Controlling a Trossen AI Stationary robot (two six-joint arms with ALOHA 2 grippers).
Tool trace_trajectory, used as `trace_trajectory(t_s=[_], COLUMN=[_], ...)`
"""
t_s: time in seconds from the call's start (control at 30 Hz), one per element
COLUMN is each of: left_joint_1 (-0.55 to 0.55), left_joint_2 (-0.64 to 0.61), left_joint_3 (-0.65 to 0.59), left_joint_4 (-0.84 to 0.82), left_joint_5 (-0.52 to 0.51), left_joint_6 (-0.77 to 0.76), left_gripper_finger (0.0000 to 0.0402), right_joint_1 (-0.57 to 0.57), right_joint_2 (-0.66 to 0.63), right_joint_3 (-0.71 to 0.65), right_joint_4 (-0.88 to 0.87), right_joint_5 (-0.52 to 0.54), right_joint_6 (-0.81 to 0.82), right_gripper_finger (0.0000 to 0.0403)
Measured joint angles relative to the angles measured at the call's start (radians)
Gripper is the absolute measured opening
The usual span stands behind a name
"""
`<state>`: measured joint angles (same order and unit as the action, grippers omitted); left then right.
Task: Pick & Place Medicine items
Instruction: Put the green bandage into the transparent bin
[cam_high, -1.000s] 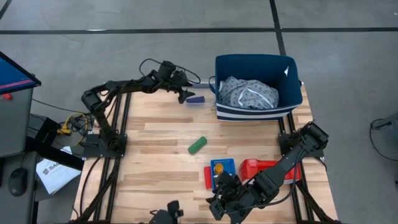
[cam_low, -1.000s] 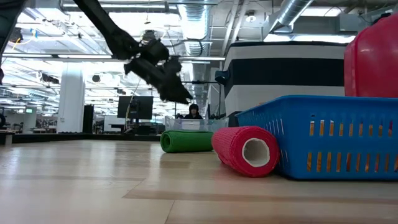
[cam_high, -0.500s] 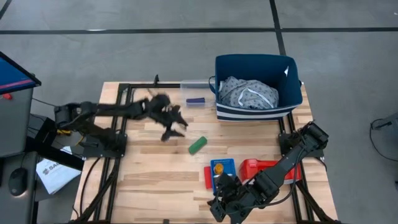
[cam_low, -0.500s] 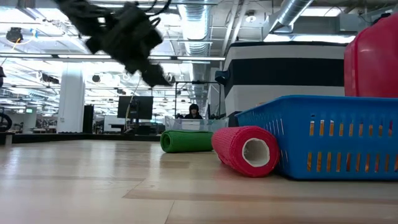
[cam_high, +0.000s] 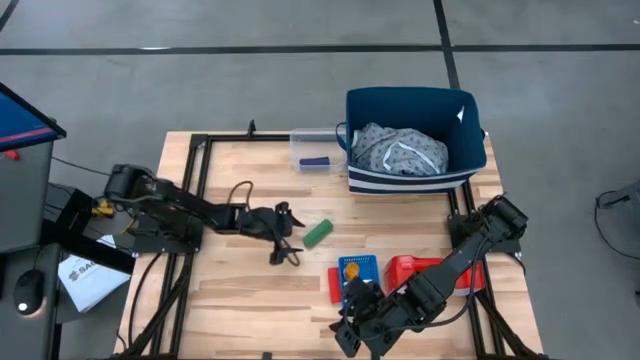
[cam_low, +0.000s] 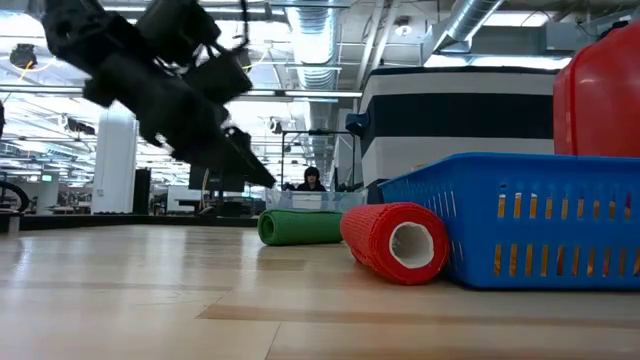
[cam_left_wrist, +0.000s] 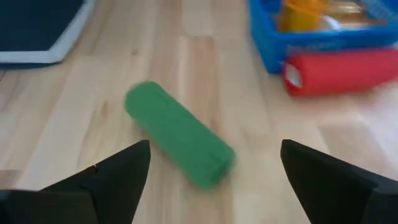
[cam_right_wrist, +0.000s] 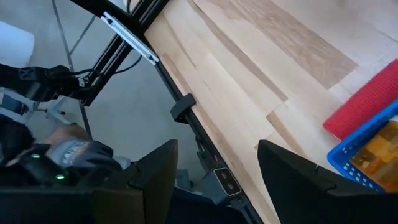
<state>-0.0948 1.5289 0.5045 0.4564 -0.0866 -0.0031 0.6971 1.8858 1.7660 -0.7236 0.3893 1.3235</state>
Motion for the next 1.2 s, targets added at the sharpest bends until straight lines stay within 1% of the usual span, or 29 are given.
trace_trajectory(t_s=[0.1,0.37,0.57,0.77,0.97,1.2], left_joint_1=[0.008,0.019,0.036,0.048,0.048,0.048], left_joint_2=[0.087,0.274,0.327,0.328,0.314,0.308], left_joint_3=[0.012,0.114,0.142,0.138,0.137,0.137], left_joint_4=[0.084,0.106,0.103,0.104,0.096,0.097], left_joint_5=[-0.023,-0.068,-0.070,-0.072,-0.086,-0.100], left_joint_6=[-0.045,-0.110,-0.152,-0.158,-0.135,-0.109], left_gripper_finger=[0.0353,0.0354,0.0344,0.0325,0.0291,0.0213], right_joint_1=[0.001,0.003,0.005,0.012,0.016,0.016], right_joint_2=[0.000,0.000,0.000,0.000,0.000,0.000], right_joint_3=[0.000,0.000,0.000,0.000,0.000,0.000], right_joint_4=[0.010,0.023,0.026,0.022,0.021,0.021], right_joint_5=[0.000,0.000,0.000,-0.001,0.001,0.003], right_joint_6=[-0.013,-0.015,-0.018,-0.017,-0.015,-0.015], right_gripper_finger=[0.0219,0.0219,0.0219,0.0219,0.0219,0.0219])
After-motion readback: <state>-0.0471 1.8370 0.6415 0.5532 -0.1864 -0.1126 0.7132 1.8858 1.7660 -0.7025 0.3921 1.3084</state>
